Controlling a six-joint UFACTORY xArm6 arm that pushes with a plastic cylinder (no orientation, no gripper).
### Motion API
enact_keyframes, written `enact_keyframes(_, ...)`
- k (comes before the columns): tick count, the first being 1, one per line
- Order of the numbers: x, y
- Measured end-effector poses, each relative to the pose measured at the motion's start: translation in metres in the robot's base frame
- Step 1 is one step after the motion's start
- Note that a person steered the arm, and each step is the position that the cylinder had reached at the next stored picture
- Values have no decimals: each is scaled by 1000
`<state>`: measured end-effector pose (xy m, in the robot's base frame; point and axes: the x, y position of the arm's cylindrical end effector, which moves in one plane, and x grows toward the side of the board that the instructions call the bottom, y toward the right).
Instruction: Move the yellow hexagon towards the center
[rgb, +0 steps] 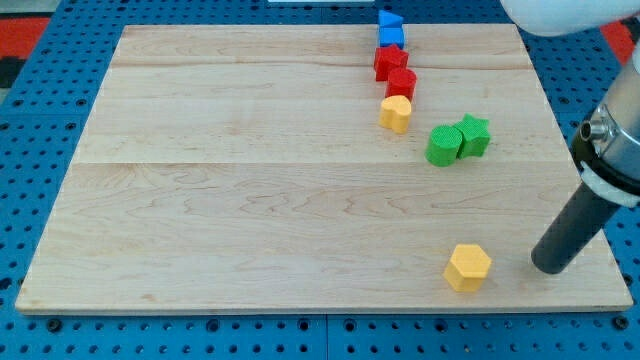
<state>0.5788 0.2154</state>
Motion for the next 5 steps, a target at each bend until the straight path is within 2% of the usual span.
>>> enact_keyframes(2,33,-63)
enact_keyframes(3,27,-93)
enact_keyframes(5,-17,-70)
